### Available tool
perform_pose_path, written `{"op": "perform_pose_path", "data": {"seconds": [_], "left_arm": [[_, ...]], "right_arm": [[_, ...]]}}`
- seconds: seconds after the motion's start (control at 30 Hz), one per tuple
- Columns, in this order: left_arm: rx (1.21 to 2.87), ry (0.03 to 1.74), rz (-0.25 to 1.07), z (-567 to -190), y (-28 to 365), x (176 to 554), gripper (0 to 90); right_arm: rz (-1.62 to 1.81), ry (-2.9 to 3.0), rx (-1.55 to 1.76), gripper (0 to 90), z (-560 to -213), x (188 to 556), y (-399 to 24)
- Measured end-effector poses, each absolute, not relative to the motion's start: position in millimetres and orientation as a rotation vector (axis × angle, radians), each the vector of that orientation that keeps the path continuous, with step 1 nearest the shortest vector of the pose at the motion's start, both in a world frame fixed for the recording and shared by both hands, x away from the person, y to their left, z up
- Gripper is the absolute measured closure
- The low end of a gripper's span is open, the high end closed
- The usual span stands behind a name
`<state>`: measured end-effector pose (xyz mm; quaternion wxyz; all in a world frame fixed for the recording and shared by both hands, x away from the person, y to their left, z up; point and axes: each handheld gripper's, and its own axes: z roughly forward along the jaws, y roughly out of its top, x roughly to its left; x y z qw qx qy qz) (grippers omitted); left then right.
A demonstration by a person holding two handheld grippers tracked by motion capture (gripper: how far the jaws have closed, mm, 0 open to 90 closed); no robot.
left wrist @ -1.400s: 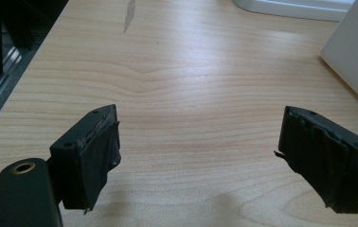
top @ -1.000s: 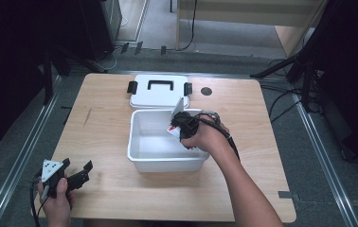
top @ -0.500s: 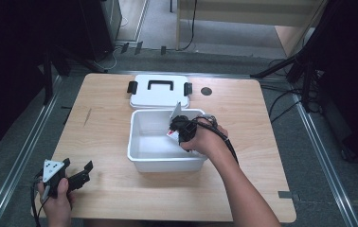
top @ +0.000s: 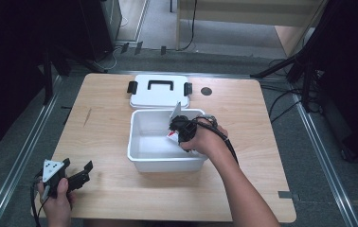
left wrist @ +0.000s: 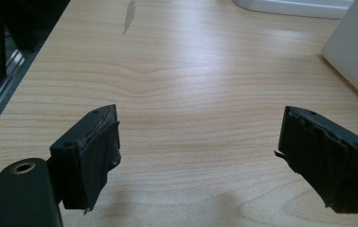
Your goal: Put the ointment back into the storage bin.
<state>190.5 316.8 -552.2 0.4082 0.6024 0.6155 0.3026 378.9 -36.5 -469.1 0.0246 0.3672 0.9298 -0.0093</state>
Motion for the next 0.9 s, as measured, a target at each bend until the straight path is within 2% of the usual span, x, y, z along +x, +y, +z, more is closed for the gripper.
{"op": "perform_pose_path", "data": {"seconds": [0.8,0.87,0.9], "left_arm": [[1.513,1.555,0.753,-552.2,317.4,190.5,14.1],[1.513,1.555,0.753,-552.2,317.5,190.5,14.1],[1.513,1.555,0.753,-552.2,317.4,190.5,14.1]], "right_arm": [[-0.041,2.898,1.108,71.5,-469.4,377.8,-35.9],[-0.035,2.899,1.099,68.0,-469.3,377.8,-35.8],[-0.017,2.904,1.071,60.8,-468.8,377.8,-35.7]]}}
